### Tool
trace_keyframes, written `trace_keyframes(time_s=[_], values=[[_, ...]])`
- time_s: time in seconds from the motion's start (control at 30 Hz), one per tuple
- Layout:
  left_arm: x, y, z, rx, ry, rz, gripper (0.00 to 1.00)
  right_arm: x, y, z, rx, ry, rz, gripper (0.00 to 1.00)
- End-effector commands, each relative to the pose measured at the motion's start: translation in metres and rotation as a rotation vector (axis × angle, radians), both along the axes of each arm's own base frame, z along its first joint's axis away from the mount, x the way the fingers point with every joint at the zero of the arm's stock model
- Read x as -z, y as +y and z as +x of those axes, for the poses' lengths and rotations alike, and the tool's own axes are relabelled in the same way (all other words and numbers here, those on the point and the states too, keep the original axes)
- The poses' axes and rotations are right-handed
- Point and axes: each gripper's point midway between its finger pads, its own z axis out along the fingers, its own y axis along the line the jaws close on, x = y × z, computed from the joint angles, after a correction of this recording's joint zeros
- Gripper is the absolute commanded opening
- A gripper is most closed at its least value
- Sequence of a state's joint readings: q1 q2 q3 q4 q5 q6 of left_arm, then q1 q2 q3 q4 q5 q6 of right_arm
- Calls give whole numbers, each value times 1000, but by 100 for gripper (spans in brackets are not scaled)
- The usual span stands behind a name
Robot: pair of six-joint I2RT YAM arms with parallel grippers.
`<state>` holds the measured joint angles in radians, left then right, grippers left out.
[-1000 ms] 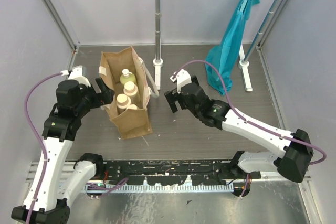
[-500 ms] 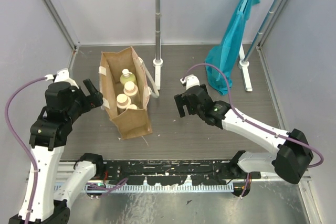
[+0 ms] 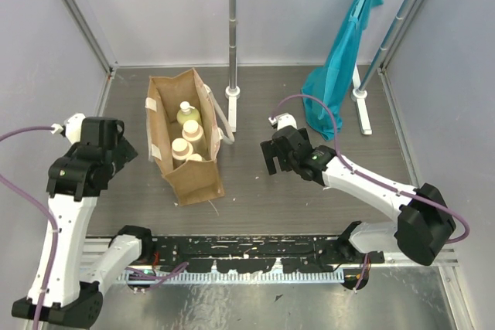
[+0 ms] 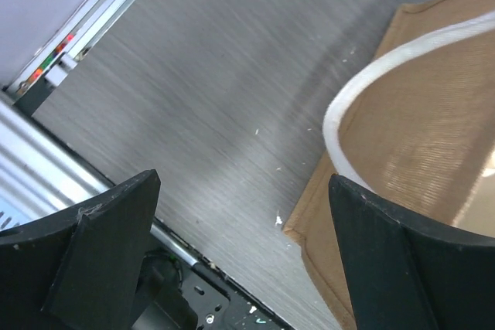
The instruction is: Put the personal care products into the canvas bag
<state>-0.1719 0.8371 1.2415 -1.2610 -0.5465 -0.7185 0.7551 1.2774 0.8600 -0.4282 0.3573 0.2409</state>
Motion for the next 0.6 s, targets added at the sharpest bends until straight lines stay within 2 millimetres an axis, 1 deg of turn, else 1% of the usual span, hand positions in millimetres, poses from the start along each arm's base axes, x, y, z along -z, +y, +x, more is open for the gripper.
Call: trace_keyframes(time_s=[0.0, 0.4, 0.57], values=[[5, 11, -6, -94, 46, 23, 98, -22, 6, 10, 22, -50, 48, 100], [3, 10, 1, -56, -4, 37, 98, -23, 3, 12, 26, -57, 32, 100], [1, 11, 2, -58, -23, 41, 98, -24, 6, 14, 24, -56, 36, 100]])
